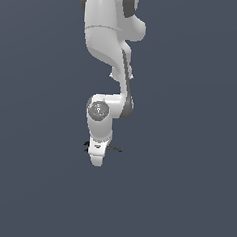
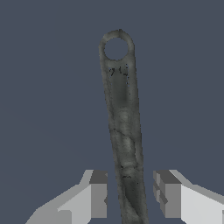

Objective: Pick up the object and move it to a goal position.

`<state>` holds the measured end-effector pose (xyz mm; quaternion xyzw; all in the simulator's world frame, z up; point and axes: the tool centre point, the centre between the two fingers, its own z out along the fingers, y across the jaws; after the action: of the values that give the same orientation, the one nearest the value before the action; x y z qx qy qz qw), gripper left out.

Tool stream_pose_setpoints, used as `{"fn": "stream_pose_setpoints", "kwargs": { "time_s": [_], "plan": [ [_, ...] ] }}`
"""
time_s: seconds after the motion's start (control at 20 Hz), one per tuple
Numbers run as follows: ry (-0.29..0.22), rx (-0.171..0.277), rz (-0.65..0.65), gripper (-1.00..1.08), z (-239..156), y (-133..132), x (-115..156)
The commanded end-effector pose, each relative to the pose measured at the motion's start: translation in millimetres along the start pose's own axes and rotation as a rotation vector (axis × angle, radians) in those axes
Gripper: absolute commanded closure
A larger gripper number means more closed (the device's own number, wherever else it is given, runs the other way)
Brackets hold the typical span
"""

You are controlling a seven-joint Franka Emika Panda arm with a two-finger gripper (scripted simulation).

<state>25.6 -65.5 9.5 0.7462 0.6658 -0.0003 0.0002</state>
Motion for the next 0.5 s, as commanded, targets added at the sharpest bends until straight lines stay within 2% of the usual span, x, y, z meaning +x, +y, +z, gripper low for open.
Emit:
{"fn": "stream_pose_setpoints", "kwargs": {
  "time_s": [0.0, 0.25, 0.45],
  "plan": [
    [0.0, 0.0, 0.002, 1.08, 2, 0, -1],
    [0.001, 0.0, -0.001, 1.08, -1, -1, 4],
    [0.001, 0.0, -0.001, 1.08, -5, -6, 20]
  ]
}}
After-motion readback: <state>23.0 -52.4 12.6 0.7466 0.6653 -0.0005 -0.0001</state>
